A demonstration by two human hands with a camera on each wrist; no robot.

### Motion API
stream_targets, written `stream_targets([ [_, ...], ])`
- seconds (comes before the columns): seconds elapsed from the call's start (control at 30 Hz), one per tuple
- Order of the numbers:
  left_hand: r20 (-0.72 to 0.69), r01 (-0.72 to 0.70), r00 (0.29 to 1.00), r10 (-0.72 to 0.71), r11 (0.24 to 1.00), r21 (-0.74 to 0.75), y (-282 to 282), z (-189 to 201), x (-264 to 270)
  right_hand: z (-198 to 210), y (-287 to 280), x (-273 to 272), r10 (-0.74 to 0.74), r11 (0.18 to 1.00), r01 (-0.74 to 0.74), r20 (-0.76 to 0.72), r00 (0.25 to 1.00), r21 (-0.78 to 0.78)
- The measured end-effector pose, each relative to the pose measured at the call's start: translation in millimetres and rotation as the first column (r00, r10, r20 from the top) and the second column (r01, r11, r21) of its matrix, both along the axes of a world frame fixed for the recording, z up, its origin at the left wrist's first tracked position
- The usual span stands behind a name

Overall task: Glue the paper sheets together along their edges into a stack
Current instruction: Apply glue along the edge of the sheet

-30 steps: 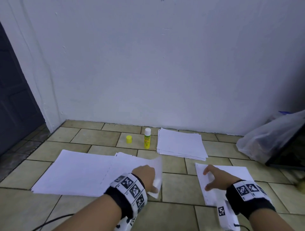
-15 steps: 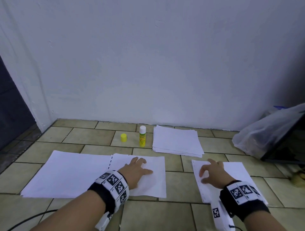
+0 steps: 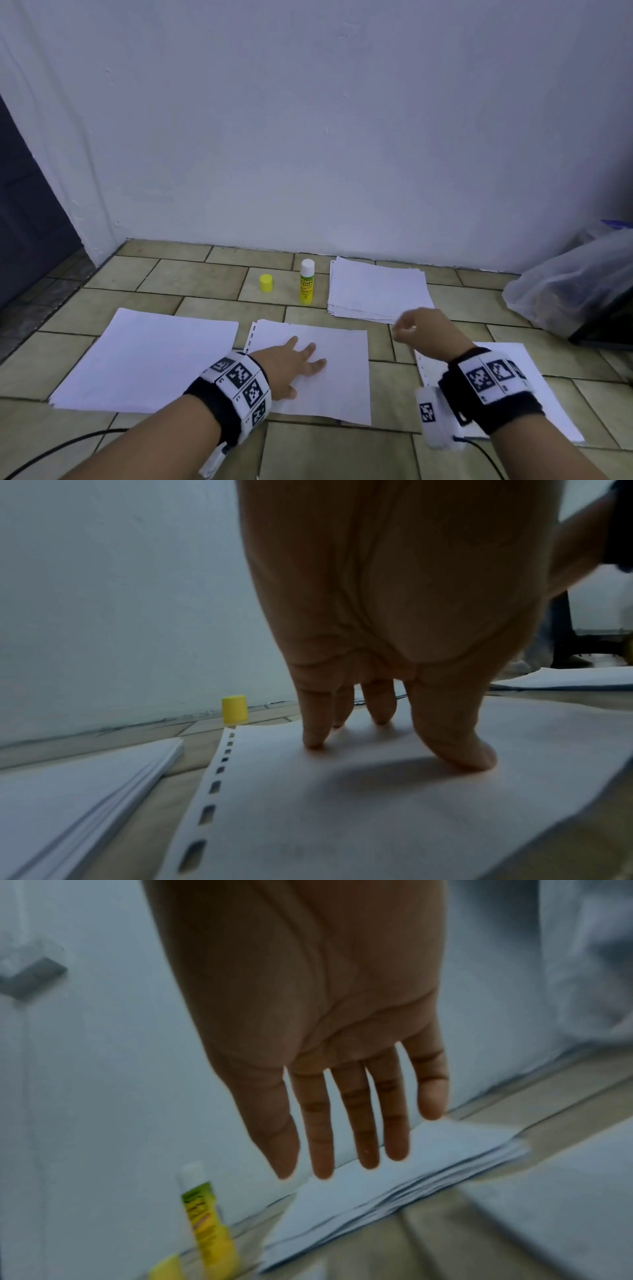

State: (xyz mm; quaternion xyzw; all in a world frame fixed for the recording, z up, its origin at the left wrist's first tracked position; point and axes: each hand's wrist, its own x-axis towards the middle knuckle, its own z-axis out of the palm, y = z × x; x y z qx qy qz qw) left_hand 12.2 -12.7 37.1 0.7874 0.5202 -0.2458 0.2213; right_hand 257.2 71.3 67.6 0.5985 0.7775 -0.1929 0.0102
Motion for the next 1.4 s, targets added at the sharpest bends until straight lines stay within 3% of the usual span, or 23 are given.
stream_targets([
  [0.07, -0.013, 0.013, 1.000, -0.013, 1.000, 0.004, -1, -1, 1, 2, 9, -30, 0.011, 1.000, -0.010, -0.170, 0.985, 0.007],
  [0.2, -0.020, 0.022, 1.000, -0.022, 1.000, 0.012, 0, 0, 2, -6, 29, -90, -0.015, 1.000, 0.011, -0.343, 0.939, -0.013],
  [0.47, -0.028, 0.014, 0.999, -0.015, 1.000, -0.014, 2, -1, 2, -27, 48, -146, -0.043, 0.999, 0.046, -0.361, 0.932, -0.001],
  [0.73, 0.004, -0.015, 1.000, 0.015, 1.000, 0.018, -1, -1, 2, -5, 40, -105, -0.092, 0.996, 0.078, -0.455, 0.886, -0.050],
  [0.9, 0.008, -0.075, 0.997, 0.074, 0.990, 0.124, -1, -4, 13, 20, 23, -50, -0.160, 0.987, 0.133, -0.580, 0.799, -0.090],
  [1.07, 0.052, -0.117, 0.993, 0.109, 0.968, 0.222, 2, -2, 20, 5, 6, -34, -0.155, 0.984, 0.178, -0.649, 0.745, -0.030],
  [1.4, 0.216, -0.116, 0.974, 0.069, 0.970, 0.212, 2, -13, 15, -25, -2, -63, -0.048, 0.993, 0.094, -0.474, 0.879, 0.073],
])
